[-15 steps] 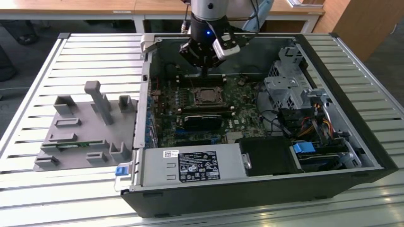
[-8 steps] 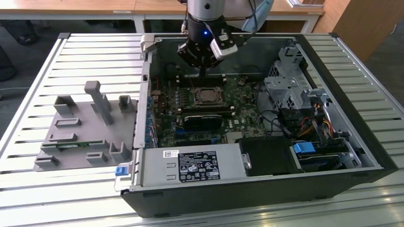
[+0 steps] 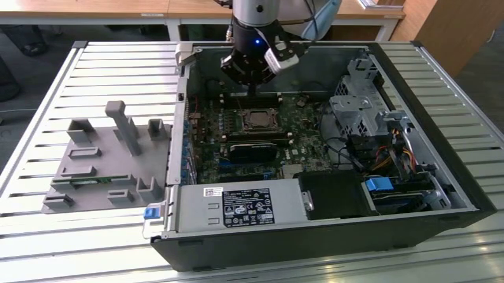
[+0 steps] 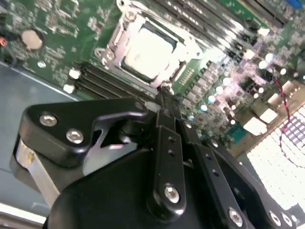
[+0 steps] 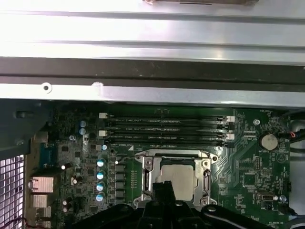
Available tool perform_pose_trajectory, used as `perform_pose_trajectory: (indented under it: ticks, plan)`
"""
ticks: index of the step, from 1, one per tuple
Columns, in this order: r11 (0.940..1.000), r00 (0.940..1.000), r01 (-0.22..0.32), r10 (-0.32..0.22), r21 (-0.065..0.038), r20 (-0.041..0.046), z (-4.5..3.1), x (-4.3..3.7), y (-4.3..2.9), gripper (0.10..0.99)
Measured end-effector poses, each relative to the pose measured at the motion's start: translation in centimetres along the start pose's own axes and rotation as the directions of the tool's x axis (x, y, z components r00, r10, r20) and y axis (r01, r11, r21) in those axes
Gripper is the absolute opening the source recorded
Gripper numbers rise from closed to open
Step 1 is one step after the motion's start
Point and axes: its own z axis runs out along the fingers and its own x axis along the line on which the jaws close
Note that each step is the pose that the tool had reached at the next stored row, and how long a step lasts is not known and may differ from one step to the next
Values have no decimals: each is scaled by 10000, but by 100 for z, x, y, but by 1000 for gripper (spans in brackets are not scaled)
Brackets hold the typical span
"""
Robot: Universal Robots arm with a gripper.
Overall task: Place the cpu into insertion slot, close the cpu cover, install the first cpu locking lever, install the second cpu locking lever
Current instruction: 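Install the first cpu locking lever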
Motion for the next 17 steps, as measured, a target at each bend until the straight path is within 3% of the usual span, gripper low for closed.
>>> perform_pose_trajectory:
  ticks: [7, 12, 17]
  plan:
    - [10000, 10000, 2, -2, 2, 79, 9, 229, 0, 106]
    - [10000, 9998, 4, -4, 3, 179, 17, 312, 2, 106]
    - [10000, 9998, 5, -5, 1, 196, 32, 400, 3, 106]
